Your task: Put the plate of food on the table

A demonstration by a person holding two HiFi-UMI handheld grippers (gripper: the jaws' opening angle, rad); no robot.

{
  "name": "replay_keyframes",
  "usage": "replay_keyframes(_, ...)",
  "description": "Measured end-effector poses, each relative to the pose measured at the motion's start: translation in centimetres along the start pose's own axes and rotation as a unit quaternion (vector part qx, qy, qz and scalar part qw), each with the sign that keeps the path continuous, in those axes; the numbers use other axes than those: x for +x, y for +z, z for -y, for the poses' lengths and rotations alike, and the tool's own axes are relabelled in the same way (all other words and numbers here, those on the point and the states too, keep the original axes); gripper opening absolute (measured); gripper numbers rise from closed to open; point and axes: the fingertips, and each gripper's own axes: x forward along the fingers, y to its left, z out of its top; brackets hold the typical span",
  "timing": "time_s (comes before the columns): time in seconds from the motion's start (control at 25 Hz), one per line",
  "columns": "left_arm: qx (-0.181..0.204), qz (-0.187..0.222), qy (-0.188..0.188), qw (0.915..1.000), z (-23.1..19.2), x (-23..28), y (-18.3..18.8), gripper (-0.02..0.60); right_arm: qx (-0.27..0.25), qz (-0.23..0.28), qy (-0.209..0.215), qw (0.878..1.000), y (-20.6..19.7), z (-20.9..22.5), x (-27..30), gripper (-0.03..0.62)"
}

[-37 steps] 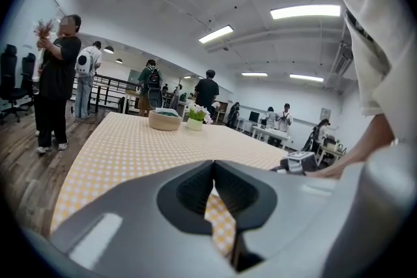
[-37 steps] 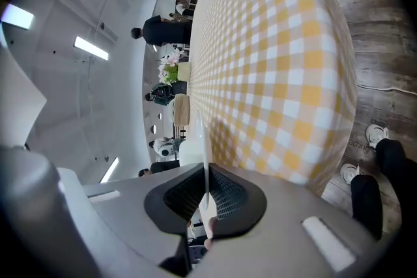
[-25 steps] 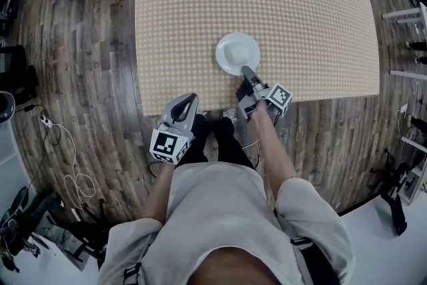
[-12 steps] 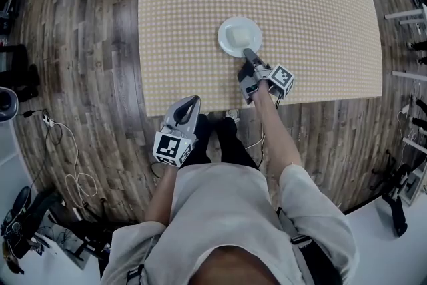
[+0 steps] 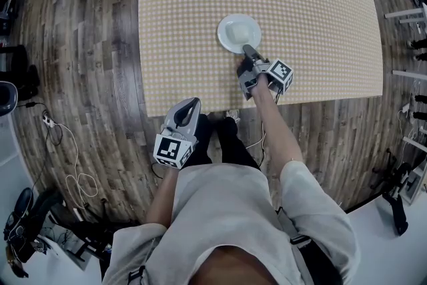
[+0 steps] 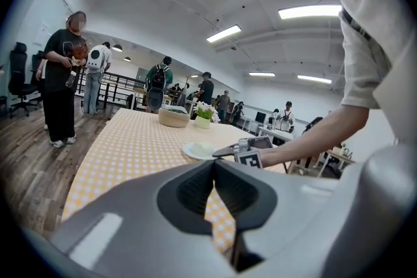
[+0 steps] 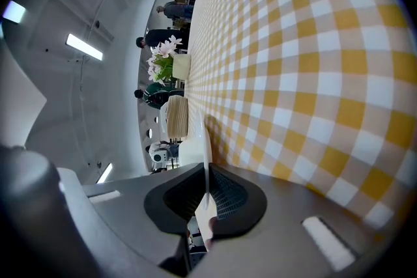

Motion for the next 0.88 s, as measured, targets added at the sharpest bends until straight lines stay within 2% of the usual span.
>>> replay_keyframes(0.24,0.0,0.0,-0.002,1.0,0.1,-0.1,-0.1,0.011,-0.001,0.005,-0.004,1.0,0.1,0.0,0.0,0.014)
replay_keyframes(0.4,-0.002,0.0,-0.003,1.0,0.1,-0.1,-0.3,0.01,0.017,0.009,0.019,1.0,0.1,-0.1,-0.1,0.026)
replay_keyframes(0.52,-0.003,0.0,-0.004,1.0,0.0,0.0,-0.3,0.011,0.023,0.008,0.042,0.999,0.3,-0.4,-0.1,0.064)
replay_keyframes(0.72,-0.003,-0.003,-0.007,1.0,0.2,0.0,-0.5,0.009,0.018,0.005,0.043,0.999,0.3,-0.7,-0.3,0.123)
replay_keyframes(0.88,-0.003,-0.004,-0.01,0.9999,0.2,-0.1,-0.6,0.009,-0.021,-0.026,0.047,0.998,-0.5,-1.2,-0.3,0.153)
